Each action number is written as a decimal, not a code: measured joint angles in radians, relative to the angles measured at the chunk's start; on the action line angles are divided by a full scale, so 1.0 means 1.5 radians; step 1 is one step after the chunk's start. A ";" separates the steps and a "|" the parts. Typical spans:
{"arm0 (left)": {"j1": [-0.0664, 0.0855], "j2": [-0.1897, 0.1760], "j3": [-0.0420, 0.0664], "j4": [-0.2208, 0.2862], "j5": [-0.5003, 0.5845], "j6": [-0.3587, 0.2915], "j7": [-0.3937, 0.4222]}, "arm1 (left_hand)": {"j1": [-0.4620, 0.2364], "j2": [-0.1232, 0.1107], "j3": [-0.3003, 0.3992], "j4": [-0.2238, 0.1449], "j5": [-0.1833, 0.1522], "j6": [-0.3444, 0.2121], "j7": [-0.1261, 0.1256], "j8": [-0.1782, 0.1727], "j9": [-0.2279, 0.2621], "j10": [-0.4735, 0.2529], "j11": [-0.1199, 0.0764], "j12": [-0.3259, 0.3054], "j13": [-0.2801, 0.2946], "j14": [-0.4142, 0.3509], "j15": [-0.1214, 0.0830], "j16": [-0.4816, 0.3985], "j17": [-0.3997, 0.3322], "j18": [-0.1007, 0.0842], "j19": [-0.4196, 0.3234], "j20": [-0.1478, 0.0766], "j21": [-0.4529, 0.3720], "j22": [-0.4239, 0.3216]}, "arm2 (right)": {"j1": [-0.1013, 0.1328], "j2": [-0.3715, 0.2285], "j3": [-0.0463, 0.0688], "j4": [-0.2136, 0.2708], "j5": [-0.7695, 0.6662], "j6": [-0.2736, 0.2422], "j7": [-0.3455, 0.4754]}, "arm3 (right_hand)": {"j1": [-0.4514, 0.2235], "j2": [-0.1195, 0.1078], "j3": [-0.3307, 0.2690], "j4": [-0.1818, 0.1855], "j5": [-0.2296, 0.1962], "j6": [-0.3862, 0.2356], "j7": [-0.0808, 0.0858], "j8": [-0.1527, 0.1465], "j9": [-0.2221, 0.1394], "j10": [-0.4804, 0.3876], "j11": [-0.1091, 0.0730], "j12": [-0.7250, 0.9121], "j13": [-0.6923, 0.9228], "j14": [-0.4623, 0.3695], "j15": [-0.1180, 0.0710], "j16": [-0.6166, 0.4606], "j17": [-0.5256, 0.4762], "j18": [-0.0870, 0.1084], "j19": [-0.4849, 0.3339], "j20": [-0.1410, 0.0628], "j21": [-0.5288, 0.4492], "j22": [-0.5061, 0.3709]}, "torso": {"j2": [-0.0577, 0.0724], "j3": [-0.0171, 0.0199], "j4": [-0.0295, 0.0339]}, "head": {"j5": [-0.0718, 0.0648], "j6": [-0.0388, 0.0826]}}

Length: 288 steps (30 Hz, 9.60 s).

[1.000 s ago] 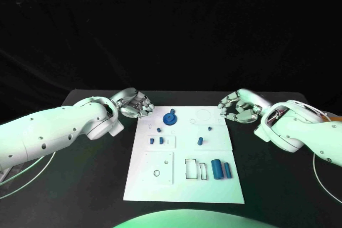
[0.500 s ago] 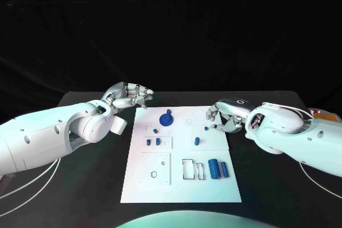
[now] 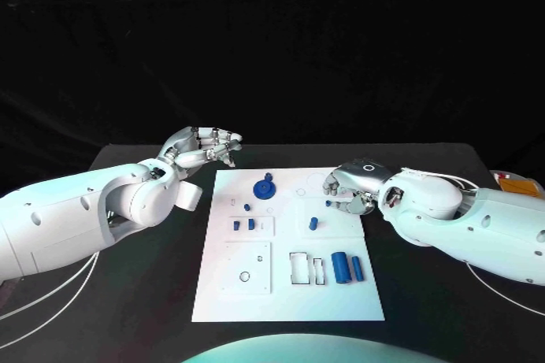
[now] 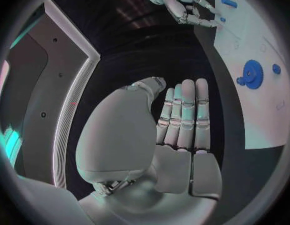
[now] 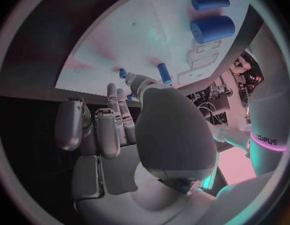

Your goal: Assemble the parts on the task board

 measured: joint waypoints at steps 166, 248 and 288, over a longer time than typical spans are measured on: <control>0.000 0.032 0.000 -0.022 0.026 0.018 -0.019 | 0.005 0.005 -0.009 -0.009 0.000 -0.022 0.012 -0.003 -0.003 -0.031 0.012 0.014 0.004 -0.007 0.007 -0.005 -0.006 0.000 0.005 0.000 -0.013 -0.009 | -0.134 0.142 0.000 0.090 -0.023 -0.061 -0.036 | -0.023 0.060 0.128 -0.129 -0.046 0.073 -0.011 0.021 0.006 0.109 -0.013 -0.032 -0.048 0.000 -0.010 0.009 0.002 -0.011 0.038 -0.010 0.123 0.000 | -0.001 0.0008 -0.0018 | 0.076 -0.044; 0.000 0.028 0.000 -0.028 0.027 0.021 -0.023 | 0.005 0.005 -0.011 -0.007 0.000 -0.022 0.012 -0.003 -0.003 -0.034 0.009 0.018 0.005 -0.007 0.007 -0.005 -0.006 0.000 0.007 0.002 -0.017 -0.010 | -0.039 -0.012 0.008 0.100 0.040 0.021 -0.026 | -0.075 0.043 0.044 -0.101 -0.011 0.042 -0.006 -0.019 -0.033 0.054 -0.006 -0.032 -0.099 0.003 0.002 -0.024 -0.061 0.000 0.033 -0.002 0.049 0.000 | -0.001 0.0006 -0.0013 | 0.052 -0.023; 0.000 0.026 -0.001 -0.028 0.027 0.021 -0.024 | 0.005 0.005 -0.011 -0.007 0.000 -0.024 0.009 -0.003 -0.003 -0.036 0.012 0.020 0.005 -0.007 0.007 -0.005 -0.007 0.000 0.007 0.002 -0.017 -0.010 | -0.047 -0.001 0.008 0.095 0.041 -0.009 -0.039 | -0.055 0.072 0.092 -0.111 -0.056 0.071 -0.019 0.002 -0.028 0.114 -0.016 -0.023 -0.094 0.001 -0.011 -0.016 -0.054 -0.007 0.039 -0.013 0.093 0.000 | -0.002 0.0011 -0.0019 | 0.053 -0.028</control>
